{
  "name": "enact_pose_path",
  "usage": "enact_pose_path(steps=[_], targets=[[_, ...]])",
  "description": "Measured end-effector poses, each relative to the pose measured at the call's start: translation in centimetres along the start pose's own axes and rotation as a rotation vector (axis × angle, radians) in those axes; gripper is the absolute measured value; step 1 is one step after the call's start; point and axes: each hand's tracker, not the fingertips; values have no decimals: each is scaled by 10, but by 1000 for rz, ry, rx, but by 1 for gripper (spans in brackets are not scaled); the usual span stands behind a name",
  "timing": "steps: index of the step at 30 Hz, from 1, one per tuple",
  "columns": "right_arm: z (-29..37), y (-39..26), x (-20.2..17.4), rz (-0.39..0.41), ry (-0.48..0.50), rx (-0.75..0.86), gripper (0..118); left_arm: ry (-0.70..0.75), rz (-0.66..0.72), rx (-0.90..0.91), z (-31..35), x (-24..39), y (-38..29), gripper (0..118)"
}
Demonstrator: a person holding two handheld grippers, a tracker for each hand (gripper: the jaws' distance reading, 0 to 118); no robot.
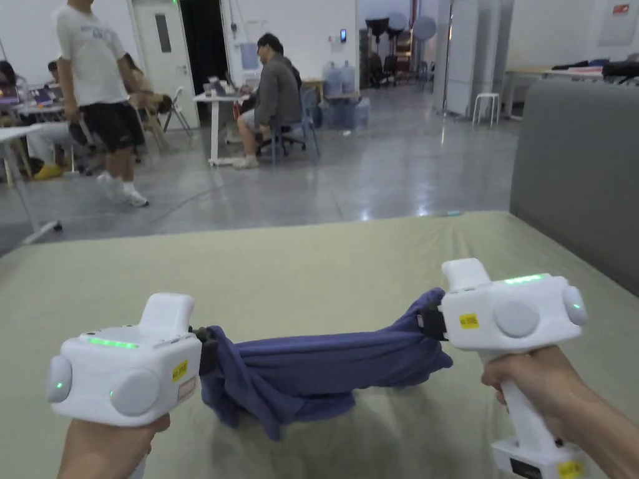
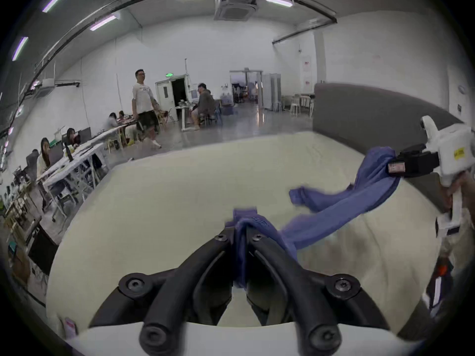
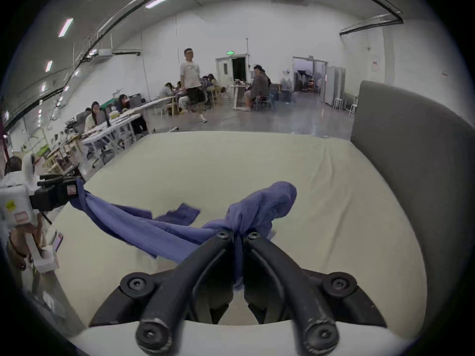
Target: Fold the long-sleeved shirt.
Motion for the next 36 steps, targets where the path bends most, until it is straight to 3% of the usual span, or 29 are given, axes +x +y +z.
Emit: enact_pose_path(steps=[6, 8, 11, 16, 17, 18, 20, 21, 22, 23, 24, 26, 27, 28, 29, 30, 31, 33, 35, 36], targets=[[27, -161, -27, 69, 26, -229, 1, -119, 26, -240, 54, 38, -159, 2], [33, -208, -35, 111, 19, -320, 1, -126, -23, -336, 64, 51, -206, 2], [40, -249, -39, 119, -5, -399, 1, -144, 20, -413, 76, 55, -251, 2], [43, -258, -35, 119, -41, -386, 5, -138, 54, -390, 93, 47, -266, 2], [44, -252, -33, 94, -21, -399, 9, -138, 79, -364, 95, 41, -262, 2], [48, -244, -32, 80, -16, -414, 34, -138, 106, -343, 102, 39, -255, 4], [68, -231, -32, 39, -38, -375, 96, -135, 142, -294, 111, 29, -234, 27], [83, -220, -31, 29, -29, -304, 109, -135, 148, -260, 118, 28, -221, 61], [95, -210, -30, 24, -33, -251, 108, -144, 151, -228, 123, 28, -210, 87], [104, -200, -30, 13, -67, -218, 108, -149, 153, -196, 126, 28, -199, 103], [113, -192, -30, -5, -131, -216, 108, -139, 142, -164, 129, 30, -188, 103], [120, -179, -30, -54, -216, -235, 107, -135, 111, -161, 130, 40, -168, 100], [120, -176, -27, -73, -215, -293, 105, -141, 88, -144, 130, 44, -161, 80], [121, -176, -25, -86, -193, -313, 88, -145, 66, -119, 131, 49, -156, 40], [124, -179, -23, -74, -145, -286, 36, -142, 48, -111, 130, 53, -153, 0], [122, -183, -22, -86, -126, -273, 0, -125, 43, -112, 129, 62, -152, 0], [119, -188, -22, -140, -115, -246, 0, -136, 46, -107, 129, 66, -151, 0], [116, -207, -19, -86, -149, -346, 0, -188, 56, -123, 129, 70, -150, 0], [114, -205, -20, -107, -150, -320, 6, -186, 61, -117, 128, 76, -152, 0], [111, -195, -21, -134, -150, -329, 46, -193, 50, -117, 127, 77, -152, 0]])
